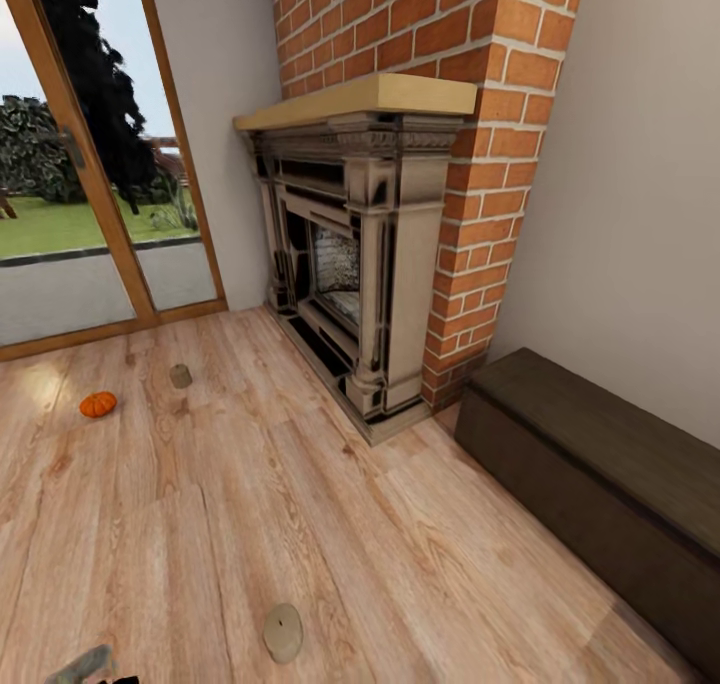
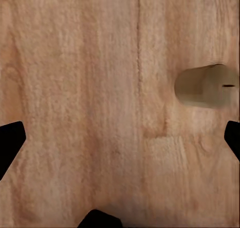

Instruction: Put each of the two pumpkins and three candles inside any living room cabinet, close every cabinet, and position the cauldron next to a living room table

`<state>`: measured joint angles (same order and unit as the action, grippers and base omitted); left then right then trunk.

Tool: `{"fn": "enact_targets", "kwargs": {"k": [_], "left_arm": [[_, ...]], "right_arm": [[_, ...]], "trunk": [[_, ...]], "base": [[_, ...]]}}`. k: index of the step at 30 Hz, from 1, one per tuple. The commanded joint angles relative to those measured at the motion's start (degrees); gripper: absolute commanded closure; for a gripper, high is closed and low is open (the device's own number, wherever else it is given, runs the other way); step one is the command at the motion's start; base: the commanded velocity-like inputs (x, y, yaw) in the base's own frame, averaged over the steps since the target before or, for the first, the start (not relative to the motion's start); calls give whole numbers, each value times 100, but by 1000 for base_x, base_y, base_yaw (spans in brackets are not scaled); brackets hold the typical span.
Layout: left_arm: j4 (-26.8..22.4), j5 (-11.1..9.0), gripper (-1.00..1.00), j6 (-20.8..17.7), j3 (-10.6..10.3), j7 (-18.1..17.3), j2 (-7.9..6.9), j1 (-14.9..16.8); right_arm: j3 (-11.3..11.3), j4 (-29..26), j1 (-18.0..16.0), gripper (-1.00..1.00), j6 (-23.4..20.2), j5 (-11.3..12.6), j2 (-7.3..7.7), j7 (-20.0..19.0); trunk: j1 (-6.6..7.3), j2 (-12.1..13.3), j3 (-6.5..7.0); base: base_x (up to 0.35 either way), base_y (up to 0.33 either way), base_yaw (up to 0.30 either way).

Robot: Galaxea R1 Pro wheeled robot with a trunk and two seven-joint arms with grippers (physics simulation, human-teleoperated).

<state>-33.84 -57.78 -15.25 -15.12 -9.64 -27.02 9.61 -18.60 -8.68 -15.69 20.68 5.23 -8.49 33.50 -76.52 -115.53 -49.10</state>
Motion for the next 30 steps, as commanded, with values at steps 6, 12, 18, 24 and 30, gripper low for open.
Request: {"fn": "enact_targets", "kwargs": {"k": [6,12,18,24,30], "left_arm": [[-1534,-564,-100,-1764,511,-11,-773,-3],[-2785,-635,-100,-2288,1126,5,-834,-3],[-3158,-662,-100,-2376,1232,-22,-789,12],[-3319,-652,-100,-2295,1231,-34,-359,51],[-3414,-573,-100,-2178,1181,-18,271,71]], "right_arm": [[-47,1,-5,-100,45,57,4,7],[-47,-16,-5,-100,60,57,6,-16],[-47,-20,-5,-100,207,57,5,-18],[-46,-24,-5,-100,378,64,-1,-12],[-51,-34,-85,-100,340,77,-11,-10]], "trunk": [[-132,-244,-114],[-264,-485,-222],[-395,-726,-329],[-527,-966,-437],[-659,-1207,-545]], "base": [[0,0,0],[0,0,0],[0,0,0],[0,0,0],[0,0,0]]}}
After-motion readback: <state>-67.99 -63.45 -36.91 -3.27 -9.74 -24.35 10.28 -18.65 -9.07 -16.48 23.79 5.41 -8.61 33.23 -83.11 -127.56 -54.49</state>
